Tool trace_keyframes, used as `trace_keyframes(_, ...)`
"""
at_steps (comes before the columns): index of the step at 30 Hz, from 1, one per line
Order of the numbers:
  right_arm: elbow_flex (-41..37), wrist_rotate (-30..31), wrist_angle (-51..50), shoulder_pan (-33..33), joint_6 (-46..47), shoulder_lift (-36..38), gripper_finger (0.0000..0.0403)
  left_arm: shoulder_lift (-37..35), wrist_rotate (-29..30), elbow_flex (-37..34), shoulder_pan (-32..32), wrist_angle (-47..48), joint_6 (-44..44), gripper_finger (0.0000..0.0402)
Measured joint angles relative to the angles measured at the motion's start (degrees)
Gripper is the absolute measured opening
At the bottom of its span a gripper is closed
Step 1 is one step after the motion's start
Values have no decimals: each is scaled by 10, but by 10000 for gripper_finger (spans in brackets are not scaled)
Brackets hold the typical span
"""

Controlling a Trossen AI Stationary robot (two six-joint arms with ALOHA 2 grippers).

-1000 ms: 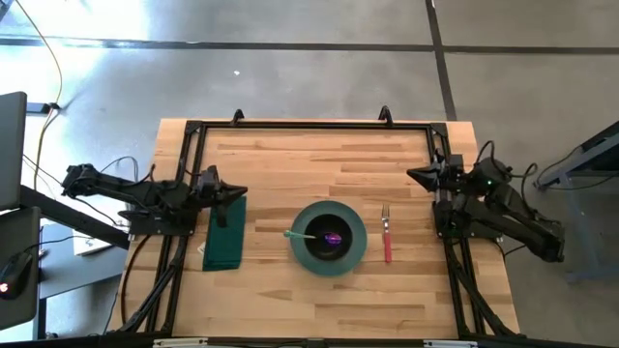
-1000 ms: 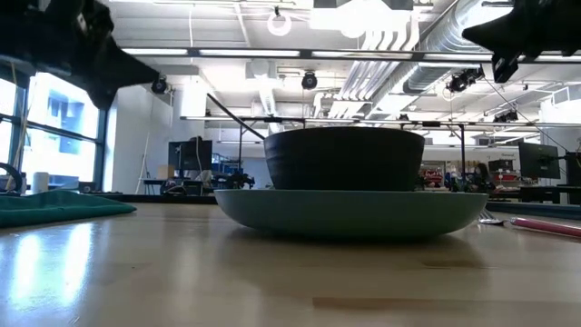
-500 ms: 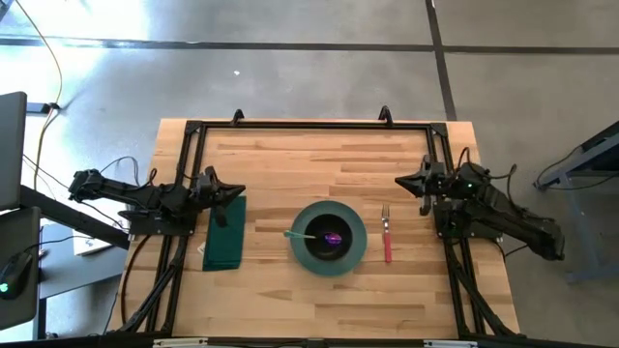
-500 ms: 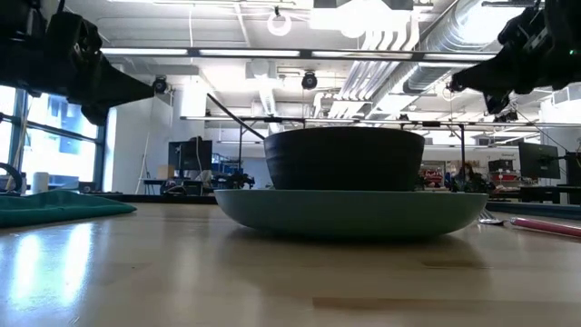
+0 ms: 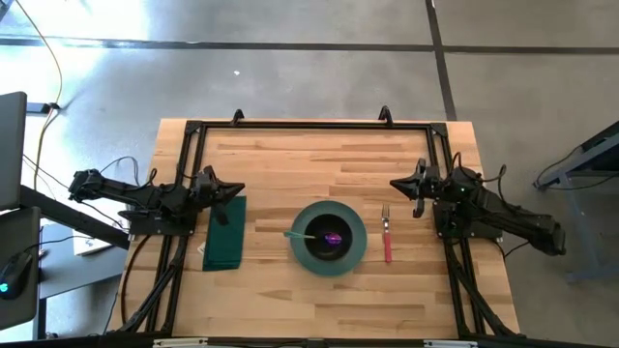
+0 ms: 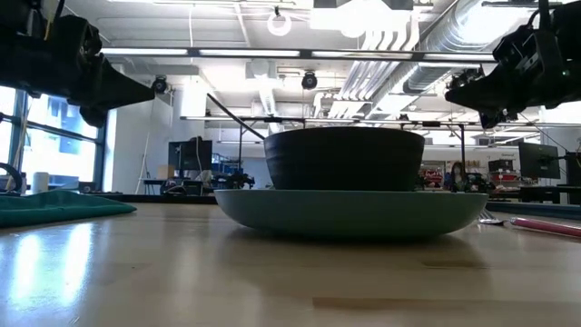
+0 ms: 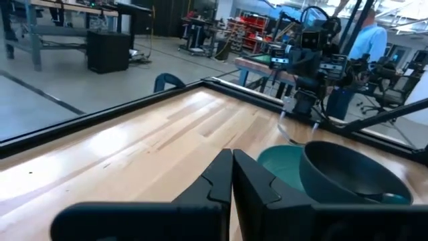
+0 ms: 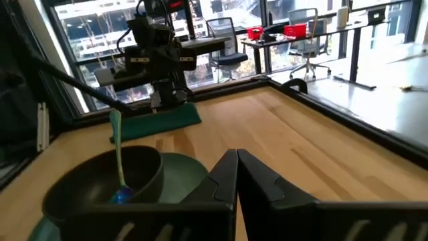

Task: Set table place
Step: Return to Home Position

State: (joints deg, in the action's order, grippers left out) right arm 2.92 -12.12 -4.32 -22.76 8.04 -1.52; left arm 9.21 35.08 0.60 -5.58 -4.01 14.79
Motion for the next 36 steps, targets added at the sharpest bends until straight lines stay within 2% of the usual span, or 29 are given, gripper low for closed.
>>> trace_keyframes(6,0,1,-1,0,50,0,0,0,1,0,0,0,0,1)
trace_keyframes(17,0,1,-3,4,53,2,0,0,1,0,0,0,0,1)
trace_keyframes(21,1,1,-2,40,54,14,0,0,1,0,0,0,0,1)
trace_keyframes(29,0,-1,1,154,54,13,0,0,1,0,0,0,0,1)
trace_keyframes(36,0,-1,2,181,54,13,0,0,1,0,0,0,0,1)
